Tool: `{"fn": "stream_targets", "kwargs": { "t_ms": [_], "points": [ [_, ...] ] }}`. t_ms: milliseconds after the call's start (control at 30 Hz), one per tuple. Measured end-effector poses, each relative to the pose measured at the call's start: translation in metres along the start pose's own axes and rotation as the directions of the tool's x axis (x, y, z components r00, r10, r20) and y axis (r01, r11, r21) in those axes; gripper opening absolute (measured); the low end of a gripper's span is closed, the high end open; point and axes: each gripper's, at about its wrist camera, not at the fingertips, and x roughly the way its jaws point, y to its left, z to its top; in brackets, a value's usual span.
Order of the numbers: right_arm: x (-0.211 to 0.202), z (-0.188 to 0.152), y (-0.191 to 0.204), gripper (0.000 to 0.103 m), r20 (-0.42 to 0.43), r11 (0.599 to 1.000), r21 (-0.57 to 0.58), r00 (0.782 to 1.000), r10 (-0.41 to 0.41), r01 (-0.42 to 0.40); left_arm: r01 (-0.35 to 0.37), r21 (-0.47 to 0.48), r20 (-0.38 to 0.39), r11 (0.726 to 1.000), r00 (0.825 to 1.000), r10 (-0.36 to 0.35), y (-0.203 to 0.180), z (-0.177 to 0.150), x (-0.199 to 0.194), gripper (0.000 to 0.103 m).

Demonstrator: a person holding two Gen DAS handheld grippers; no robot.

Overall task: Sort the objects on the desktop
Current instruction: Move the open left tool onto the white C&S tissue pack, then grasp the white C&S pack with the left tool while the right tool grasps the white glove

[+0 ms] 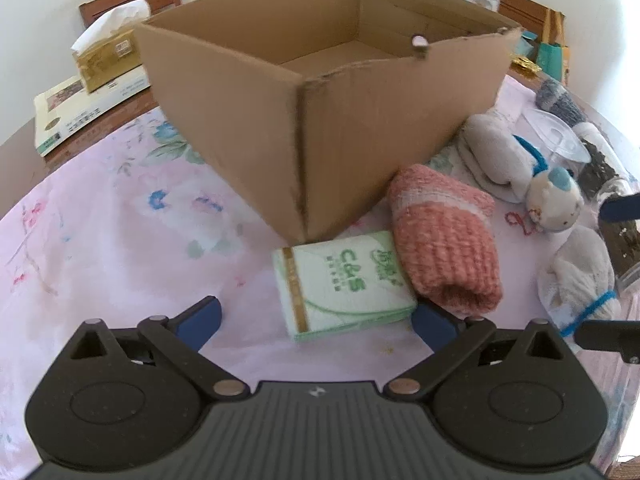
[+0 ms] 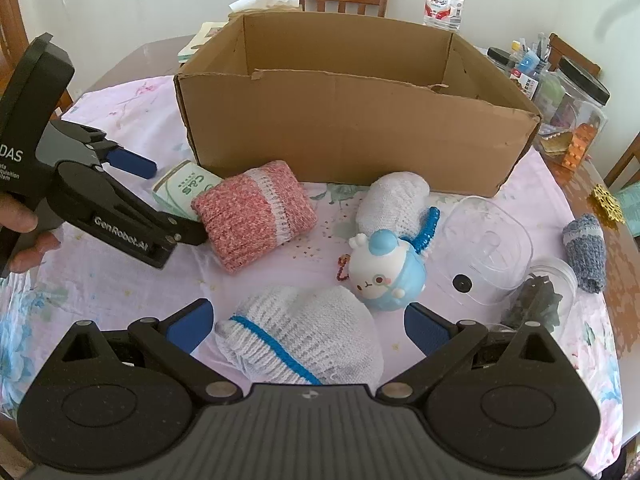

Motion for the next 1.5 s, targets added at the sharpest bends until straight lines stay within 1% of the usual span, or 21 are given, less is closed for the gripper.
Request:
{"fn": "stream_targets", "kwargs": {
  "t_ms": [200, 267, 467, 600, 667, 733, 800, 967, 1033, 1133, 1200, 1300, 1367, 1500],
  "points": [
    [0.003, -0.003, -0.002, 0.103, -0.010, 1.000, 0.011, 1.000, 0.004, -0.004, -0.029, -0.040, -0.016, 0.999, 0.999, 0.029, 0.024, -0.007, -0.005, 0.102],
    [0.005, -0.005, -0.002, 0.103, -0.018, 1.000, 0.004, 1.000, 0.009, -0.008, -0.032, -0.045, -0.021, 0.998, 0.999, 0.031, 0.026, -0.008, -0.007, 0.102],
    [0.012, -0.009, 0.000, 0.103, -0.047, 0.999, -0.044, 0.999, 0.017, -0.019, -0.016, -0.020, -0.003, 1.000, 1.000, 0.016, 0.016, -0.005, -0.005, 0.102],
    [0.020, -0.008, 0.000, 0.103, -0.068, 0.998, -0.050, 0.997, 0.040, -0.043, -0.014, -0.015, 0.015, 1.000, 1.000, 0.014, 0.010, 0.000, 0.001, 0.101],
    [0.026, -0.008, -0.001, 0.103, -0.082, 0.998, -0.047, 0.996, 0.046, -0.049, -0.009, -0.020, 0.020, 1.000, 1.000, 0.010, 0.008, 0.003, 0.002, 0.099],
    [0.031, -0.009, -0.002, 0.103, -0.100, 0.997, -0.030, 0.992, 0.072, -0.075, -0.010, -0.019, 0.022, 1.000, 1.000, 0.011, 0.007, 0.004, 0.003, 0.099],
    [0.033, -0.010, -0.001, 0.103, -0.103, 0.996, -0.025, 0.992, 0.078, -0.081, -0.007, -0.017, 0.028, 1.000, 1.000, 0.007, 0.007, 0.004, 0.002, 0.093],
    [0.033, -0.012, 0.003, 0.103, -0.103, 0.996, -0.050, 0.992, 0.072, -0.078, -0.005, -0.008, 0.037, 1.000, 0.999, 0.006, 0.006, 0.006, 0.002, 0.091],
    [0.033, -0.010, 0.002, 0.103, -0.108, 0.996, -0.051, 0.991, 0.073, -0.079, -0.006, -0.005, 0.045, 1.000, 0.999, 0.006, 0.006, 0.007, 0.002, 0.086],
    [0.034, -0.009, 0.002, 0.103, -0.109, 0.996, -0.049, 0.991, 0.075, -0.081, 0.012, 0.021, 0.047, 1.000, 0.999, -0.013, 0.005, 0.008, 0.002, 0.080],
    [0.033, -0.009, 0.001, 0.103, -0.110, 0.995, -0.045, 0.991, 0.080, -0.086, 0.023, 0.033, 0.045, 0.999, 0.999, -0.024, 0.006, 0.008, 0.000, 0.072],
    [0.029, -0.009, 0.001, 0.103, -0.100, 0.995, -0.040, 0.991, 0.088, -0.092, 0.032, 0.040, 0.040, 0.999, 0.999, -0.034, 0.008, 0.009, -0.002, 0.063],
    [0.026, -0.008, 0.002, 0.102, -0.095, 0.995, -0.044, 0.991, 0.089, -0.093, 0.033, 0.044, 0.032, 0.998, 0.999, -0.035, 0.009, 0.009, -0.003, 0.063],
    [0.022, -0.005, 0.002, 0.094, -0.085, 0.995, -0.058, 0.993, 0.079, -0.084, 0.043, 0.053, 0.021, 0.998, 0.999, -0.044, 0.010, 0.008, -0.006, 0.063]
  ]
}}
